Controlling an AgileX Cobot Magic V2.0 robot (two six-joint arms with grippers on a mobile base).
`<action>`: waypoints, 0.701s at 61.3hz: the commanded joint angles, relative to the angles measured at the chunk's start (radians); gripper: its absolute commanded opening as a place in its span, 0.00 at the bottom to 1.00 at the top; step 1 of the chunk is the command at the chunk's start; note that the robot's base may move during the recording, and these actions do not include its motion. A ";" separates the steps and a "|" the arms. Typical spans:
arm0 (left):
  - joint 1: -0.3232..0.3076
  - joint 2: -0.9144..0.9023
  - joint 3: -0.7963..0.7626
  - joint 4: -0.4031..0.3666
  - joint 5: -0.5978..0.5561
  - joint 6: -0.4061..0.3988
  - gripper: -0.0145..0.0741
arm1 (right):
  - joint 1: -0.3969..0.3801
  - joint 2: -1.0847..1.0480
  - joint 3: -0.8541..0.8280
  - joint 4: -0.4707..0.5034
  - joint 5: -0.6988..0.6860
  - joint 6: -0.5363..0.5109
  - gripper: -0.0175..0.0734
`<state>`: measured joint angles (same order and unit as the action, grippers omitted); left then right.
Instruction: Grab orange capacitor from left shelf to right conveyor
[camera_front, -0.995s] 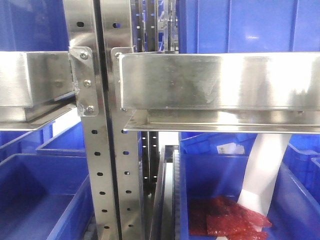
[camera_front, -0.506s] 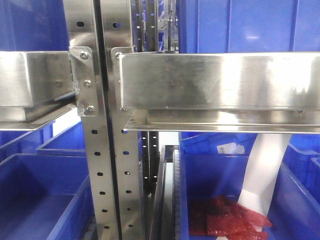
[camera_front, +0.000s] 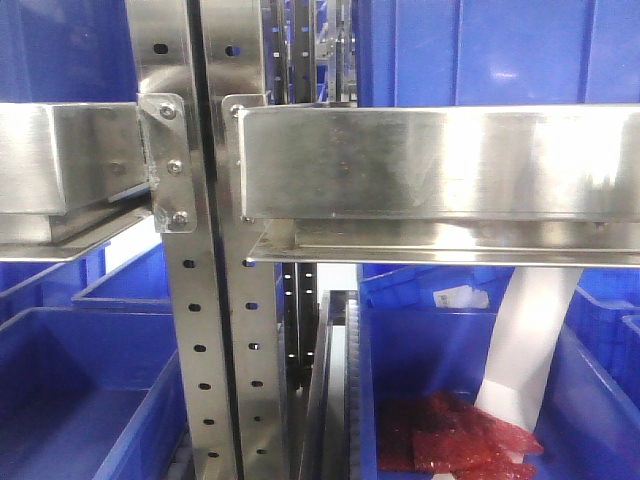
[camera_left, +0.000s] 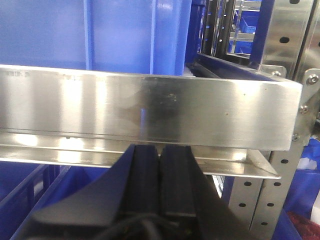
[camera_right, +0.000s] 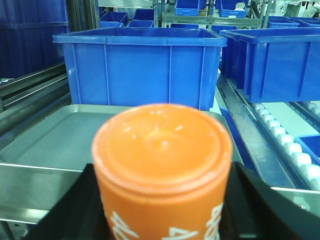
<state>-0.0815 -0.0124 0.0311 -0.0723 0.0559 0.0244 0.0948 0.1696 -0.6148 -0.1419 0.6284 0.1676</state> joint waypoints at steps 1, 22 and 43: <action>0.001 -0.013 -0.004 -0.002 -0.085 0.000 0.02 | 0.002 0.013 -0.028 -0.016 -0.087 -0.003 0.23; -0.016 -0.013 -0.004 -0.002 -0.085 0.000 0.02 | 0.002 0.013 -0.028 -0.016 -0.087 -0.003 0.23; -0.016 -0.013 -0.004 -0.002 -0.085 0.000 0.02 | 0.002 0.013 -0.028 -0.016 -0.087 -0.003 0.23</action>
<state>-0.0912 -0.0124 0.0311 -0.0723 0.0559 0.0244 0.0948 0.1696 -0.6148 -0.1419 0.6284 0.1676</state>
